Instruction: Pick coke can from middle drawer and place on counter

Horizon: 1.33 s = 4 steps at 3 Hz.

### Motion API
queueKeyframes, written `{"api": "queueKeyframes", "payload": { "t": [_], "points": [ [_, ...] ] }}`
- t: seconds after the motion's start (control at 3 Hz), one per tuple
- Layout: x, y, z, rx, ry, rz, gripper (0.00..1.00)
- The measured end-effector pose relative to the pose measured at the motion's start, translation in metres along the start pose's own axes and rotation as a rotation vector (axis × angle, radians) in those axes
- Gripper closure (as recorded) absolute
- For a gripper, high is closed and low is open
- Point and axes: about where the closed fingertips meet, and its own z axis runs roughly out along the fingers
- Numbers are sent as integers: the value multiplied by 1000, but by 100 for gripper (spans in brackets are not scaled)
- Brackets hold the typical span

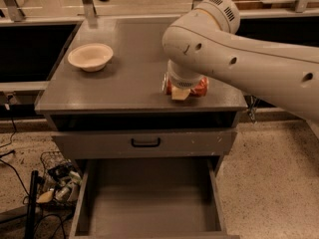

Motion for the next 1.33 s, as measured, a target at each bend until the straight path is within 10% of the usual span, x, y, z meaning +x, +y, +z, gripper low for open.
{"api": "queueKeyframes", "payload": {
  "t": [1.0, 1.33],
  "points": [
    [-3, 9, 9, -29, -5, -2, 100],
    [-3, 9, 9, -29, -5, -2, 83]
  ]
}}
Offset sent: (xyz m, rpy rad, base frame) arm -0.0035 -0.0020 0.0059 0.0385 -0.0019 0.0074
